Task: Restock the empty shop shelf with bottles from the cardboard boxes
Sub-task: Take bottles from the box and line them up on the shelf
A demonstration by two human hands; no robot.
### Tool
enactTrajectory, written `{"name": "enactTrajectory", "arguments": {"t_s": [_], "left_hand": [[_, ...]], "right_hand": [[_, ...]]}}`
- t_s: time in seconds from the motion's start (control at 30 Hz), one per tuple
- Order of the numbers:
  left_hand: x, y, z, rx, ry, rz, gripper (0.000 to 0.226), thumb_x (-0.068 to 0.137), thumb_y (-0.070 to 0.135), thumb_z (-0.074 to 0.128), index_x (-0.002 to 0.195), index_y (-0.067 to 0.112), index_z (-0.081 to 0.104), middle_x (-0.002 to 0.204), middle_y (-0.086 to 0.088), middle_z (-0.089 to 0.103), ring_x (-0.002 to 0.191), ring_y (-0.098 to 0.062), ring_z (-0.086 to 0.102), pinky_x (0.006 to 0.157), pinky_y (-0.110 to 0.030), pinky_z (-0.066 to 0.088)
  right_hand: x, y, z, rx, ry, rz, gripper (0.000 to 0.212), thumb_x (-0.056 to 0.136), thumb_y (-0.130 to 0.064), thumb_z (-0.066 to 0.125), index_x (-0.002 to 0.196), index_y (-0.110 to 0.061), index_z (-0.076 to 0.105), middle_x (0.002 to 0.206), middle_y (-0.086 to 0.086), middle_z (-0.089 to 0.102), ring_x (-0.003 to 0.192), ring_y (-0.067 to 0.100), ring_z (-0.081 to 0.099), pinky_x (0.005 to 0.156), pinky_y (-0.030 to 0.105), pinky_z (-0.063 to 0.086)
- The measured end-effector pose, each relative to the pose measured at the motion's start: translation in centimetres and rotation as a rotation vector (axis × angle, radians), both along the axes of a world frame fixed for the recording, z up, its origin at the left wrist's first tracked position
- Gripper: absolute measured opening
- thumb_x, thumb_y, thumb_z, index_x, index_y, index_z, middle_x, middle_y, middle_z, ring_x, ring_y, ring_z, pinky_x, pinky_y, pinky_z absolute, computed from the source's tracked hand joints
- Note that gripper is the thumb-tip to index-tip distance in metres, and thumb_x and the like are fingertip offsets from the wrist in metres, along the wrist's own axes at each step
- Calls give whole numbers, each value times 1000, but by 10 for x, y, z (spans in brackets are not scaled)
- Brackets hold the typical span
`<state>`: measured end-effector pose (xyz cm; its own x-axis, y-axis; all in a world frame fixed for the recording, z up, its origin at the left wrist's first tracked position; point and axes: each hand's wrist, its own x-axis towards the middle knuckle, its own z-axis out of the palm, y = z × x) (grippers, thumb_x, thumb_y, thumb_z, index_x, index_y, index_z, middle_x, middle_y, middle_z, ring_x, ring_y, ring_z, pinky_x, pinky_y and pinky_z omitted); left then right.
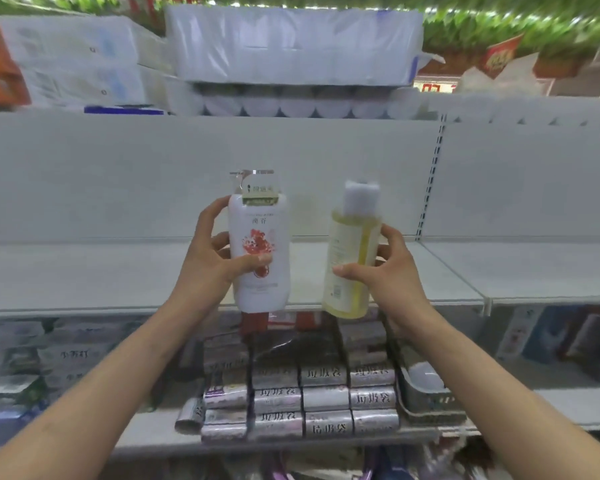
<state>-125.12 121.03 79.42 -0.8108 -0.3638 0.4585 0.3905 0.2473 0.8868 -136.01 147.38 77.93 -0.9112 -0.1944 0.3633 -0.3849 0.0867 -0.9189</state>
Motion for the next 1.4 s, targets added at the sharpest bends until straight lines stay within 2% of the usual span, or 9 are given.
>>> {"name": "enactTrajectory", "arguments": {"t_s": [0.23,0.4,0.57,0.67,0.73,1.0,1.1,1.27,1.4], "left_hand": [[-54,-37,-6,-3,-18,-72,95,73,10,96,136,64,49,115,7,79,108,-17,77,90,-52,65],[-79,-41,-8,42,-36,-61,98,63,20,98,137,64,49,115,5,79,108,-19,77,91,-55,64],[-92,-33,-12,69,-23,8,96,71,8,96,136,61,50,114,4,80,105,-19,78,88,-55,65],[-90,-34,-13,61,-30,32,100,66,13,101,138,60,50,113,2,80,105,-20,78,85,-51,66],[-85,-35,-11,56,-29,52,102,58,26,102,138,61,50,114,1,80,105,-21,78,82,-46,67],[-65,-54,-8,82,-18,189,97,60,23,99,135,61,52,115,2,80,108,-23,78,88,-57,65],[-64,-73,-11,76,-19,207,95,69,10,96,137,59,52,115,1,80,108,-24,78,89,-61,64],[-67,-106,-6,78,-2,160,97,59,27,99,136,62,51,115,3,79,108,-22,78,83,-53,67],[-75,-128,-7,75,5,121,100,57,31,100,138,61,50,114,3,80,108,-22,78,78,-46,68]], "right_hand": [[-53,-50,-5,26,-6,-114,92,64,-31,98,142,-37,50,123,-13,68,103,12,73,87,47,64],[-81,-73,-7,85,21,-120,92,61,-45,97,133,-48,41,122,-20,62,103,4,68,88,41,64],[-101,-78,-12,226,41,-19,100,65,-57,91,144,-35,35,134,-9,45,120,11,54,97,35,53],[-112,-47,-15,254,-86,288,78,78,-39,87,143,-39,44,129,-22,63,116,-4,63,98,32,54],[-121,-32,-20,320,-83,347,69,83,-24,86,140,-38,51,125,-25,70,115,-8,65,104,33,54],[-117,-94,-18,395,75,263,74,71,-43,96,125,-35,47,112,-26,58,100,-11,57,74,14,43],[-117,-112,-19,441,61,301,77,74,-44,94,134,-34,47,113,-30,57,103,-10,57,75,14,45],[-120,-138,-21,451,26,208,68,72,-46,95,127,-29,57,112,-24,65,99,-6,62,73,15,48],[-126,-179,-19,427,5,158,71,74,-43,96,128,-21,57,122,-10,68,109,12,67,85,29,56]]}}
